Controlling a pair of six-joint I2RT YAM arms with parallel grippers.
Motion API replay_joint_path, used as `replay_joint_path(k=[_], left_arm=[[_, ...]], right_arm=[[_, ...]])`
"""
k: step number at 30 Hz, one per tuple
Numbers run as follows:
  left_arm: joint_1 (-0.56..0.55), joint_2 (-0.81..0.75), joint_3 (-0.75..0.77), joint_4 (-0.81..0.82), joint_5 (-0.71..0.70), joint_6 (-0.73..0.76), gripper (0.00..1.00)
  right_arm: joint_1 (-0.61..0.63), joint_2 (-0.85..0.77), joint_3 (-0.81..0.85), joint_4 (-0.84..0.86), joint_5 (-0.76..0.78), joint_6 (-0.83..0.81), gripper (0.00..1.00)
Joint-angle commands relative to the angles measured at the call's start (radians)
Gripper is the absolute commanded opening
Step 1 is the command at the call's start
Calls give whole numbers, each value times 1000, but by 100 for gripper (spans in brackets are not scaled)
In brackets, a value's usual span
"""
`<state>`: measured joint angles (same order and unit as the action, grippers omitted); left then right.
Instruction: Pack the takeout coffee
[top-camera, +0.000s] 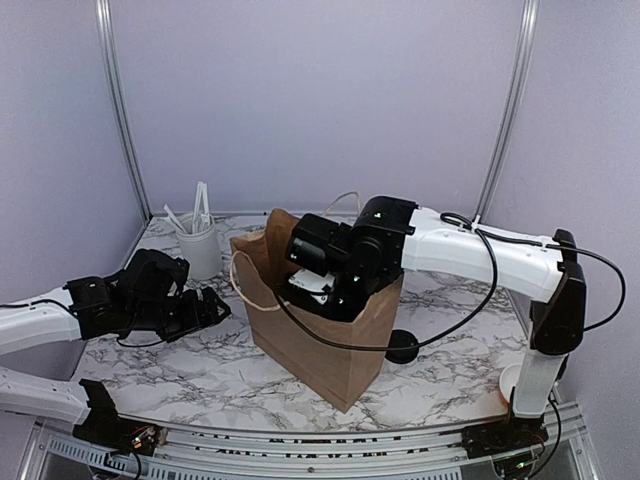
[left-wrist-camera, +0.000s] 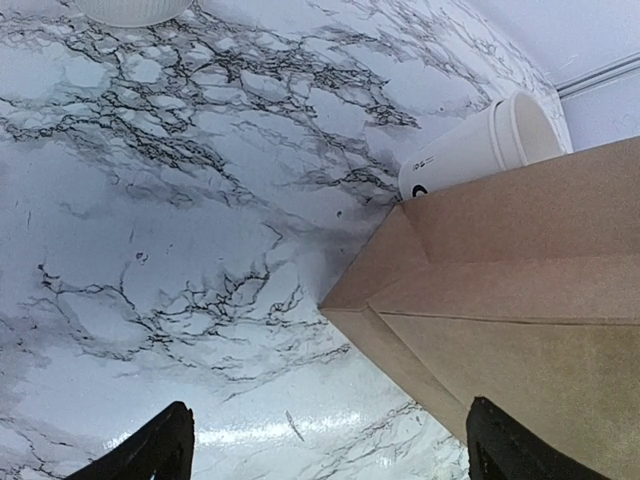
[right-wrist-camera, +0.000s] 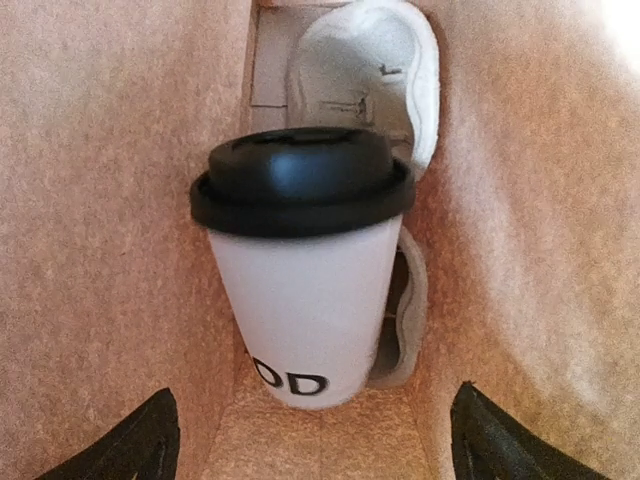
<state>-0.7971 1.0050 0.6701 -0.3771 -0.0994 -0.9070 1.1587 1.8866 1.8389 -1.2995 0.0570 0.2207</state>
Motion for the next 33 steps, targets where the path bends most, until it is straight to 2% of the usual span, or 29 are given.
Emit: replay_joint_path(k=[1,13,33], left_arm=[[9,-5,40,-24,-16,19,95],[18,-8,59,-35,-16,31,96],[21,7,107,-48,-17,43,96]], right_arm=[[12,2,58,-36,28,8,91],[11,7,168,-72,65,20,92],[7,11,352,-38,148,37,92]])
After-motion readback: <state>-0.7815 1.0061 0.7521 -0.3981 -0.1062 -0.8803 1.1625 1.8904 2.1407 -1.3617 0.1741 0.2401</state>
